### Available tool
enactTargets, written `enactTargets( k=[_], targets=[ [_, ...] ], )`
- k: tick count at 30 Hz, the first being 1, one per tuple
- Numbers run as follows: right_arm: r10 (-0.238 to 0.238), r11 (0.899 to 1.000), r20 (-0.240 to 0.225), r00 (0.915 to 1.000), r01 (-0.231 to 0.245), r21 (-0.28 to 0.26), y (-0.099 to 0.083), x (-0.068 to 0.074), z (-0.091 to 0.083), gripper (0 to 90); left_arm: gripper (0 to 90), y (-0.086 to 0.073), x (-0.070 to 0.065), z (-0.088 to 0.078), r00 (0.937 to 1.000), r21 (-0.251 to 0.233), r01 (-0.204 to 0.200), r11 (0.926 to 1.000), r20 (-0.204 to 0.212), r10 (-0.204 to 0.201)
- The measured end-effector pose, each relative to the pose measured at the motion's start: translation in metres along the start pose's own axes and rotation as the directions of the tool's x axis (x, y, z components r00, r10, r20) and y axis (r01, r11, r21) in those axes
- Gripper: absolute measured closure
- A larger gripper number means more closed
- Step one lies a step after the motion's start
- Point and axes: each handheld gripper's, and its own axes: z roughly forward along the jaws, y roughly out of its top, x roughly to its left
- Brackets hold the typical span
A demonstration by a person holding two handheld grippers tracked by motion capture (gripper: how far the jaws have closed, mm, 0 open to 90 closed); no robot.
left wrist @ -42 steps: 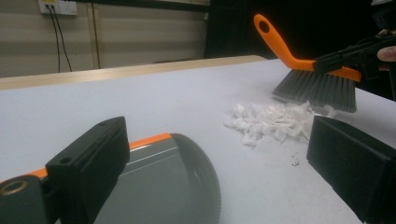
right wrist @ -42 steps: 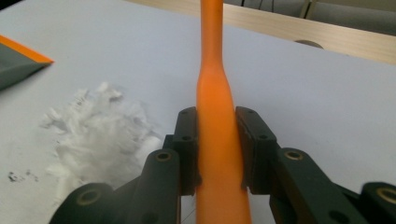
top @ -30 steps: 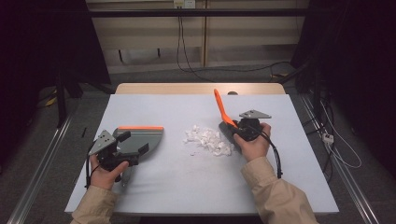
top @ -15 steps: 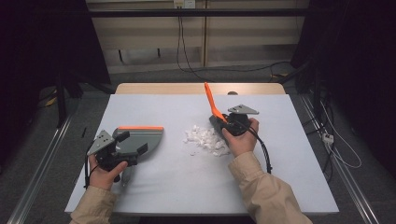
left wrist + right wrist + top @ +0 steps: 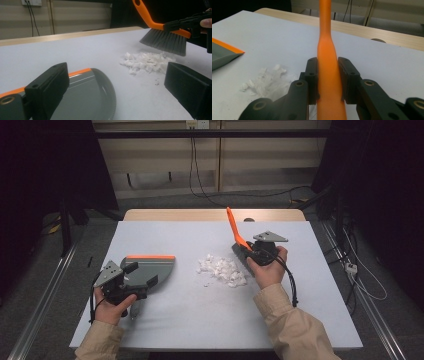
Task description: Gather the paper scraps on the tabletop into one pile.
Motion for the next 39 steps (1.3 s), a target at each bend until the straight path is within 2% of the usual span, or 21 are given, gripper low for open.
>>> enactTargets(
  k=[4,10,15,17,20,22,25,27,28,30,31,33,36,39],
  targets=[
    [0.022,1.0,-0.005,0.9997,-0.022,0.014,-0.008,-0.004,-0.003,71.6,5.5,-0.001,0.001,-0.001,1.0,0.002,0.004,1.0,-0.005,-0.004],
    [0.005,0.999,0.009,1.0,-0.005,0.039,-0.021,-0.004,-0.006,71.6,5.5,-0.001,-0.001,0.0,1.0,0.002,0.003,1.0,0.002,-0.003],
    [-0.006,0.996,0.01,0.9999,0.005,0.091,-0.022,-0.005,-0.01,70.9,5.5,-0.001,-0.002,0.001,1.0,0.003,-0.002,1.0,0.005,0.002],
    [-0.025,0.992,0.019,0.9995,0.022,0.123,-0.019,-0.004,-0.013,68.4,5.5,-0.001,-0.002,0.001,1.0,0.003,-0.002,1.0,0.006,0.002],
    [-0.028,0.987,0.007,0.9996,0.027,0.161,-0.014,-0.002,-0.013,63.4,5.5,-0.001,-0.002,0.001,1.0,0.003,0.002,1.0,0.008,-0.002],
    [-0.038,0.982,0.024,0.999,0.033,0.184,-0.01,-0.001,-0.013,63.8,5.6,-0.001,-0.002,0.002,0.9999,0.002,0.004,1.0,0.01,-0.004],
    [-0.018,0.976,0.031,0.9994,0.011,0.218,-0.005,-0.003,-0.011,66.7,5.5,-0.001,-0.001,0.002,0.9999,0.002,0.008,1.0,0.01,-0.008],
    [-0.015,0.967,0.032,0.9994,0.007,0.255,-0.004,-0.004,-0.009,68.5,5.5,-0.001,-0.001,0.002,0.9999,0.002,0.006,1.0,0.01,-0.006],
    [-0.013,0.958,0.035,0.9993,0.003,0.287,-0.004,-0.004,-0.009,69.1,5.5,-0.001,0.0,0.002,0.9999,0.004,0.007,1.0,0.01,-0.007],
    [-0.013,0.956,0.034,0.9993,0.003,0.294,-0.004,-0.004,-0.008,71.0,5.5,-0.001,0.0,0.001,1.0,0.001,0.003,1.0,0.007,-0.003],
    [0.018,0.957,0.038,0.9991,-0.028,0.289,-0.005,-0.005,-0.008,71.3,5.5,-0.001,0.0,0.001,1.0,-0.002,0.005,1.0,0.006,-0.005],
    [0.03,0.955,0.047,0.9985,-0.042,0.294,-0.004,-0.004,-0.009,71.6,5.5,-0.001,0.0,0.001,1.0,-0.002,0.002,1.0,0.005,-0.002],
    [0.047,0.957,0.058,0.9972,-0.062,0.285,-0.005,-0.001,-0.008,71.7,5.5,-0.001,-0.001,0.002,1.0,-0.001,0.004,1.0,0.008,-0.004],
    [0.041,0.964,0.07,0.9967,-0.058,0.258,-0.005,0.007,-0.005,71.7,5.6,0.0,-0.001,0.002,1.0,-0.001,0.002,1.0,0.007,-0.002]
  ],
)
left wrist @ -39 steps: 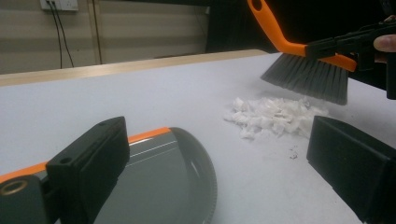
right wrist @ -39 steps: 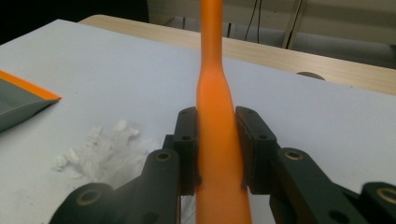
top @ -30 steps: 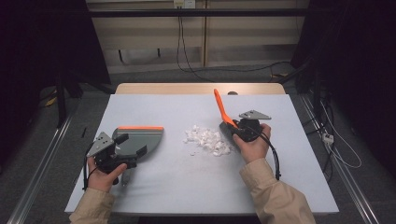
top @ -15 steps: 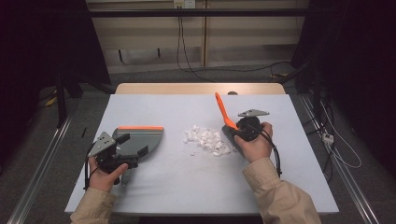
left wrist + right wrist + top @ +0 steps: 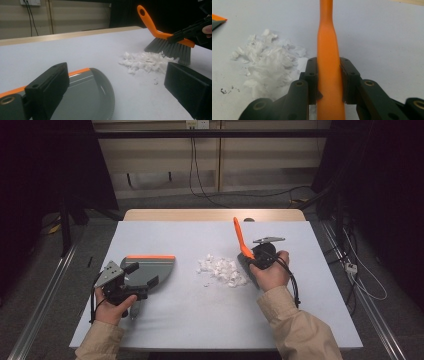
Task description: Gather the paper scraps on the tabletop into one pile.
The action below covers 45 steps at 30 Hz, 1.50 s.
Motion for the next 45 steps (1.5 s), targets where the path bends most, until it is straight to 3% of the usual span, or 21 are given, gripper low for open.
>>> enactTargets(
  k=[9,19,21,23,26,30,37,39,45],
  targets=[
    [-0.007,0.998,0.002,1.0,0.007,-0.06,0.008,0.022,0.017,71.8,5.5,0.0,0.002,-0.001,1.0,-0.002,0.001,1.0,-0.006,-0.001],
    [-0.002,0.995,-0.023,0.9997,-0.001,-0.097,0.017,0.026,0.03,71.7,5.5,0.0,0.003,-0.001,1.0,0.001,-0.003,1.0,-0.009,0.003],
    [-0.008,0.993,-0.036,0.9993,0.004,-0.116,0.017,0.026,0.029,71.7,5.6,0.0,0.003,-0.002,1.0,0.002,-0.003,1.0,-0.009,0.003],
    [0.021,0.99,-0.057,0.9981,-0.028,-0.135,0.018,0.024,0.027,71.7,5.6,0.0,0.003,-0.002,1.0,0.002,-0.003,1.0,-0.008,0.003],
    [0.003,0.988,-0.053,0.9986,-0.011,-0.156,0.02,0.024,0.026,71.7,5.6,0.0,0.002,-0.002,1.0,0.0,-0.001,1.0,-0.009,0.001],
    [0.002,0.99,-0.045,0.999,-0.009,-0.143,0.024,0.02,0.023,71.7,5.6,0.0,0.002,-0.002,0.9999,0.001,0.004,1.0,-0.012,-0.004],
    [-0.012,0.986,-0.077,0.997,-0.001,-0.168,0.032,0.016,0.012,71.7,5.5,-0.001,0.003,-0.002,0.9999,0.002,0.007,1.0,-0.012,-0.007],
    [-0.035,0.984,-0.075,0.9966,0.021,-0.174,0.035,0.018,0.009,71.7,5.5,-0.001,0.003,-0.002,0.9999,0.002,0.007,1.0,-0.01,-0.007],
    [-0.06,0.991,-0.116,0.9914,0.045,-0.128,0.036,0.022,-0.001,71.7,5.5,-0.001,0.003,-0.002,0.9999,0.005,0.005,1.0,-0.009,-0.005]
  ],
)
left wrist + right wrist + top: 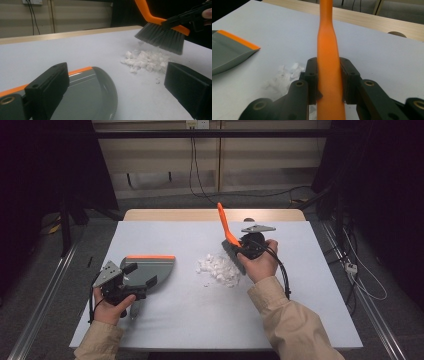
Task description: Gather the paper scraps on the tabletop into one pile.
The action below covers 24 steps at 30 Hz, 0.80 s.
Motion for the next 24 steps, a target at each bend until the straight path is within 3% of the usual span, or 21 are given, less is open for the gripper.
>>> enactTargets(
  k=[4,10,19,24],
  targets=[
    [-0.048,0.999,-0.005,0.9989,0.048,0.005,0.003,0.004,-0.012,71.7,5.5,0.0,0.0,0.0,1.0,0.001,-0.004,1.0,0.0,0.004],
    [-0.06,0.998,-0.054,0.9967,0.059,-0.006,0.006,0.006,-0.028,71.7,5.6,0.0,-0.001,0.001,1.0,0.006,-0.006,1.0,0.001,0.006],
    [-0.095,0.996,-0.09,0.9914,0.094,-0.005,0.011,0.013,-0.034,71.7,5.6,0.0,-0.001,0.002,0.9999,0.009,-0.01,0.9999,0.001,0.01],
    [-0.102,0.995,-0.088,0.9909,0.101,-0.014,0.02,0.015,-0.036,71.7,5.5,-0.001,-0.001,0.002,1.0,0.009,-0.006,0.9999,0.0,0.006]
  ],
)
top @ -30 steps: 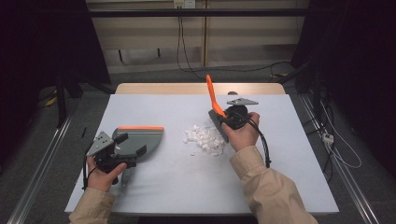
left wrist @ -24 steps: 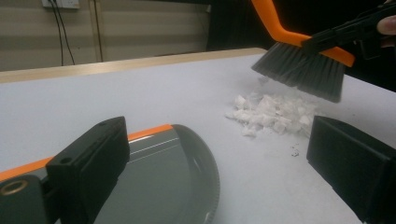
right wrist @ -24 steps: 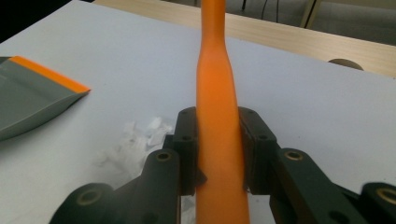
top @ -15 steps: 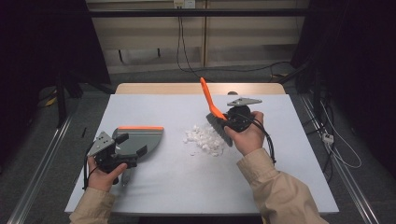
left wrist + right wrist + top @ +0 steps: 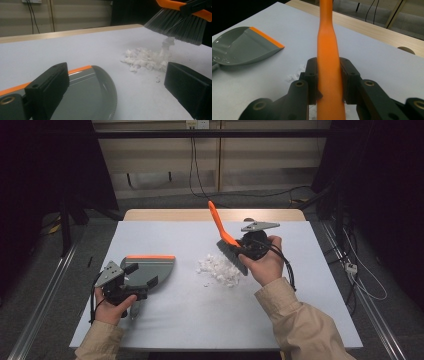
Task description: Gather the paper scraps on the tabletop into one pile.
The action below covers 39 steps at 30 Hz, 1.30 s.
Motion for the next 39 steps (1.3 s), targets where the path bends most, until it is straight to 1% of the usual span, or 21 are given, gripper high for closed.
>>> enactTargets(
  k=[3,5,6,8,14,18,20,24,27,31,33,35,39],
  targets=[
    [0.006,1.0,0.012,0.9999,-0.006,0.002,0.003,-0.003,0.001,71.7,5.5,0.0,0.0,0.0,1.0,0.0,0.004,1.0,0.001,-0.004],
    [0.026,1.0,0.013,0.9996,-0.026,0.003,0.004,-0.005,0.003,71.7,5.5,0.0,0.001,0.0,1.0,0.0,0.005,1.0,0.0,-0.005],
    [0.029,1.0,0.013,0.9995,-0.029,0.011,0.004,-0.006,0.005,71.7,5.6,0.0,0.001,0.0,1.0,-0.001,0.006,1.0,0.002,-0.006],
    [0.029,0.999,0.011,0.9995,-0.029,0.015,0.003,-0.007,0.007,71.7,5.5,0.0,0.001,0.0,1.0,-0.001,0.006,1.0,0.002,-0.006],
    [0.024,1.0,0.025,0.9994,-0.025,0.002,0.012,-0.009,0.001,71.7,5.6,-0.001,0.001,0.001,1.0,0.001,0.004,1.0,0.003,-0.004],
    [0.039,0.999,0.022,0.999,-0.039,-0.009,0.017,-0.008,0.0,71.6,5.5,-0.001,0.001,0.001,1.0,0.0,0.005,1.0,0.004,-0.005],
    [0.028,1.0,0.026,0.9993,-0.028,-0.009,0.019,-0.007,0.001,71.7,5.5,-0.001,0.001,0.001,1.0,0.0,0.004,1.0,0.005,-0.004],
    [0.025,1.0,0.015,0.9996,-0.025,-0.005,0.018,-0.002,0.007,71.6,5.6,-0.001,0.001,0.001,1.0,0.0,0.005,1.0,0.005,-0.005],
    [0.04,0.999,-0.001,0.9992,-0.04,-0.01,0.017,0.002,0.014,71.7,5.6,0.0,0.001,0.001,1.0,0.0,0.001,1.0,0.006,-0.001],
    [0.025,1.0,-0.027,0.9993,-0.025,0.0,0.015,0.014,0.026,71.7,5.6,0.0,0.001,0.001,1.0,0.0,0.0,1.0,0.007,0.0],
    [0.032,0.999,-0.044,0.9985,-0.032,0.005,0.013,0.019,0.033,71.7,5.6,0.0,0.001,0.001,1.0,-0.001,0.002,1.0,0.004,-0.001],
    [0.045,0.999,-0.054,0.9975,-0.045,-0.002,0.012,0.025,0.041,71.7,5.6,0.0,0.001,0.0,1.0,-0.003,0.001,1.0,0.005,-0.001],
    [0.052,0.999,-0.083,0.9952,-0.051,0.005,0.009,0.038,0.056,71.7,5.6,0.0,0.001,0.0,1.0,-0.004,0.001,1.0,0.005,-0.001]
  ],
)
